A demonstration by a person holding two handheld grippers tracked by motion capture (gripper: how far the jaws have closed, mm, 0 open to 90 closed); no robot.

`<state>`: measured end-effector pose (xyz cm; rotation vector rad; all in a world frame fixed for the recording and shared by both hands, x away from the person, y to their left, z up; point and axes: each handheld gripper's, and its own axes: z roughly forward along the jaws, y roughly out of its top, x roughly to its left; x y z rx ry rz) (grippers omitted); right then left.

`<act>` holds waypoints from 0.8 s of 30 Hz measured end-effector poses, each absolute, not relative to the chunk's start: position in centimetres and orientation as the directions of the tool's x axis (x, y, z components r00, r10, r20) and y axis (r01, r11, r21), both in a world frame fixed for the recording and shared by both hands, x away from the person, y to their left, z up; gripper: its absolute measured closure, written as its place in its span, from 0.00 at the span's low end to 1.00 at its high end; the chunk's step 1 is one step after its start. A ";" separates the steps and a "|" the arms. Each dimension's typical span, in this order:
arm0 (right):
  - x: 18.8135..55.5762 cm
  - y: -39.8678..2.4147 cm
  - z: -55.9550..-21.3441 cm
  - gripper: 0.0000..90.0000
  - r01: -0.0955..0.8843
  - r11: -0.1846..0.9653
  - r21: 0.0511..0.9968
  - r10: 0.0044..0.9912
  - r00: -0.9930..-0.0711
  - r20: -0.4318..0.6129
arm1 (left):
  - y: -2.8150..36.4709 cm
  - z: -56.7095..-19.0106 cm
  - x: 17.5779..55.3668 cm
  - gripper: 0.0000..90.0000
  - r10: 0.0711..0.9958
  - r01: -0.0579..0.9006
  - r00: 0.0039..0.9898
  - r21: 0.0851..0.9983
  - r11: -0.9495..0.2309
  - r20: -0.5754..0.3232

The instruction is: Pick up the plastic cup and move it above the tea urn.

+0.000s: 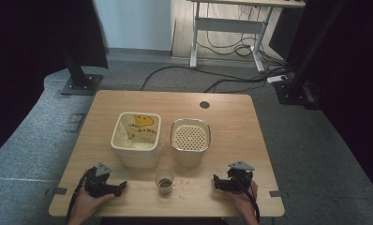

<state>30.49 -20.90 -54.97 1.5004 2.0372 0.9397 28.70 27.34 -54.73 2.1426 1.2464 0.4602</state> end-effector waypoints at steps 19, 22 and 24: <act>25.6 -12.1 -50.8 0.11 0.428 0.166 0.888 0.710 -0.677 0.194 | 27.9 -53.7 27.5 0.13 0.893 0.636 0.449 0.716 -0.289 -0.039; 25.2 -10.1 -51.4 0.11 0.428 0.210 0.879 0.662 -0.724 0.194 | 27.7 -53.7 27.4 0.13 0.892 0.640 0.450 0.712 -0.288 -0.043; 25.2 -8.7 -52.0 0.11 0.426 0.257 0.867 0.641 -0.747 0.178 | 27.5 -53.7 27.3 0.14 0.890 0.639 0.454 0.711 -0.293 -0.042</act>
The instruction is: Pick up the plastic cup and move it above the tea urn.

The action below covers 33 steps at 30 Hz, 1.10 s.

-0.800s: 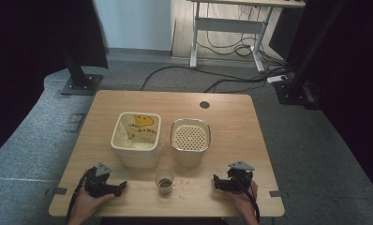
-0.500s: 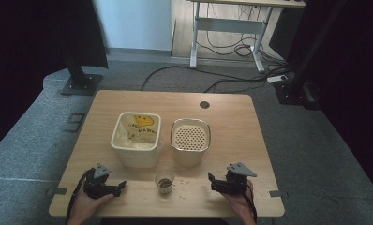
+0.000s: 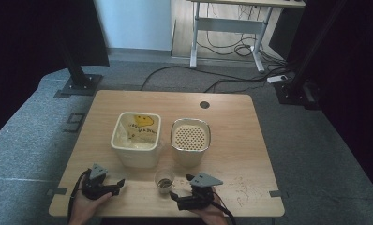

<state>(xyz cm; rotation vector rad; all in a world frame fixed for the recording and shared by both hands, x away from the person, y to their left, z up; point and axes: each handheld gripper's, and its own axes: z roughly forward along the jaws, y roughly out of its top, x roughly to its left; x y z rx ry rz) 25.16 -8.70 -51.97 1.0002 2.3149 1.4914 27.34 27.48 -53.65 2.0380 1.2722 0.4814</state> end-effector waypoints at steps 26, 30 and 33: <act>26.7 -11.5 -47.8 0.39 0.324 0.093 0.942 0.751 -0.644 0.147 | 28.1 -53.7 27.4 0.16 0.889 0.656 0.452 0.703 -0.274 -0.075; 26.6 -13.7 -46.5 0.39 0.305 0.067 0.950 0.772 -0.619 0.144 | 28.2 -53.8 27.4 0.16 0.888 0.659 0.454 0.700 -0.277 -0.076; 26.7 -15.4 -45.0 0.40 0.281 0.052 0.958 0.792 -0.597 0.132 | 28.1 -53.8 27.4 0.16 0.887 0.660 0.455 0.698 -0.278 -0.077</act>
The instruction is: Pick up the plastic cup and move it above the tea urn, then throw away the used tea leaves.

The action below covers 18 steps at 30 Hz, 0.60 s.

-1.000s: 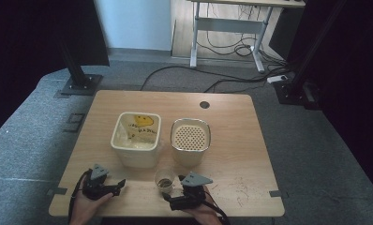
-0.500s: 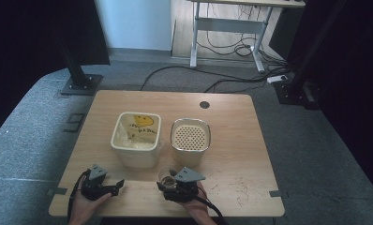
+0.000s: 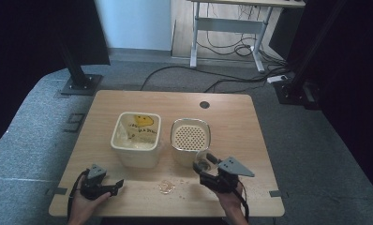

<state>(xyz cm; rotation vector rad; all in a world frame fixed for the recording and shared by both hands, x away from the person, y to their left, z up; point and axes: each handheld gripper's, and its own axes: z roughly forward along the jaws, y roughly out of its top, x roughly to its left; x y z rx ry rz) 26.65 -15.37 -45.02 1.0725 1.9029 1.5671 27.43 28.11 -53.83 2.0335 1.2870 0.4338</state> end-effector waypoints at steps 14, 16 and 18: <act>32.3 -18.8 -39.4 0.41 0.210 0.046 0.977 0.852 -0.518 0.071 | 27.8 -54.2 27.6 0.17 0.880 0.670 0.468 0.682 -0.292 -0.082; 34.1 -18.5 -39.3 0.41 0.216 0.049 0.975 0.860 -0.506 0.069 | 27.8 -54.2 27.6 0.17 0.879 0.669 0.469 0.684 -0.292 -0.084; 34.9 -18.1 -39.3 0.41 0.218 0.071 0.973 0.864 -0.500 0.049 | 27.9 -54.1 27.6 0.17 0.878 0.667 0.471 0.684 -0.294 -0.082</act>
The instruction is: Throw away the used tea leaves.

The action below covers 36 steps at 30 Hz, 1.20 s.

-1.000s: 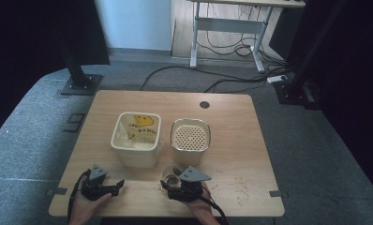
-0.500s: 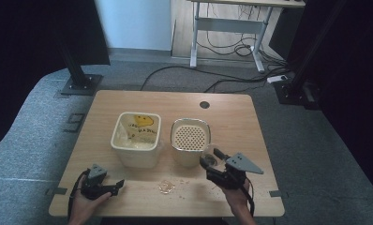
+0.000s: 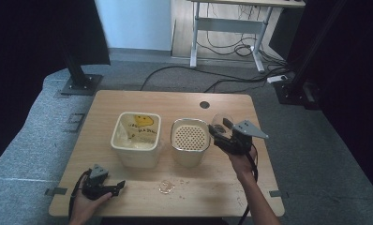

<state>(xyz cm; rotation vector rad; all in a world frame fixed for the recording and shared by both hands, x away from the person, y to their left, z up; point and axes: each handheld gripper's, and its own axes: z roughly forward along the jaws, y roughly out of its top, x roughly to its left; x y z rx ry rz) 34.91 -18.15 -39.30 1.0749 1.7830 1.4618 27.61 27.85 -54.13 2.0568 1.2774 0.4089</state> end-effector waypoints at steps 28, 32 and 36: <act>38.7 -10.7 -39.6 0.40 -0.053 0.850 0.525 0.486 -0.310 -0.817 | 28.0 -54.2 27.6 0.17 0.873 0.669 0.480 0.678 -0.304 -0.082; 38.7 -9.1 -40.6 0.41 -0.103 0.969 0.223 0.197 -0.215 -0.956 | 27.9 -54.2 27.7 0.17 0.871 0.667 0.485 0.677 -0.312 -0.077; 38.8 -8.1 -41.7 0.41 -0.123 0.992 -0.022 -0.042 -0.159 -0.986 | 27.9 -54.2 27.7 0.17 0.871 0.666 0.485 0.678 -0.311 -0.077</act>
